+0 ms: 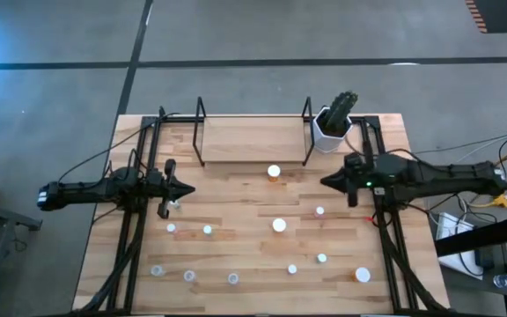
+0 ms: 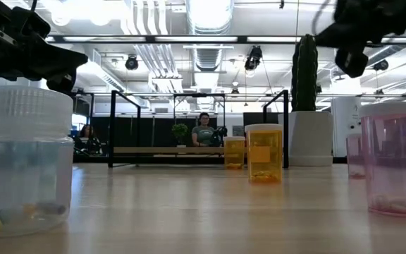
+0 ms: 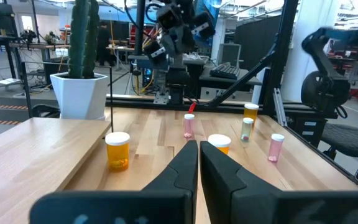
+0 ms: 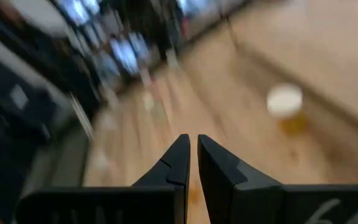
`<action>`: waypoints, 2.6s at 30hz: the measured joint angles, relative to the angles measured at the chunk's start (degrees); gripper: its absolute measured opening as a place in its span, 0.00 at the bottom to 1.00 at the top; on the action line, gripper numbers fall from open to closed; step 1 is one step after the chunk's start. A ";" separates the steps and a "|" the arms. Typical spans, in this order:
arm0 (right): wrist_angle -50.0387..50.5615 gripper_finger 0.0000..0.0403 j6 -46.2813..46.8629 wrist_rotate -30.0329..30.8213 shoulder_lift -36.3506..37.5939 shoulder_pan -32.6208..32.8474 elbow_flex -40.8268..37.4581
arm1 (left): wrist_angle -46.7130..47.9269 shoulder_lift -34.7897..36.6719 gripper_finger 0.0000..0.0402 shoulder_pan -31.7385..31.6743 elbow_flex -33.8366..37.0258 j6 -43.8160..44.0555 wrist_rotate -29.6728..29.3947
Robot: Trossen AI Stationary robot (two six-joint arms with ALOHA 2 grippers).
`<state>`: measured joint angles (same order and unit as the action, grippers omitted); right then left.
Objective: Pick and place medicine bottles onto shelf by color
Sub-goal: Put the top right pink pill bottle on the shelf
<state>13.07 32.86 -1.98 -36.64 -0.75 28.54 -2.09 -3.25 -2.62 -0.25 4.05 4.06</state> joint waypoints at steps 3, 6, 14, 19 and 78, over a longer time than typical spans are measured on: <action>10.95 0.06 -4.19 -3.39 -8.56 0.00 7.75 | -0.01 0.00 0.00 0.01 0.01 0.00 0.01; 25.15 0.07 -8.11 -4.62 -16.72 0.00 14.96 | 0.00 0.00 0.00 -0.01 0.00 0.01 0.00; 43.49 0.25 -19.12 -8.59 -31.61 0.00 28.79 | 0.00 0.00 0.00 0.01 0.00 0.00 0.01; 46.67 0.41 -25.74 -8.53 -36.13 1.03 31.68 | 0.01 0.00 0.00 0.00 0.01 -0.01 0.02; 40.36 0.27 -20.53 -2.65 -49.39 4.55 43.69 | 0.04 -0.05 0.00 0.00 0.01 0.00 0.01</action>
<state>53.44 12.33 -4.62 -86.03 3.80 72.24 -2.05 -3.29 -2.63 -0.24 4.04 4.07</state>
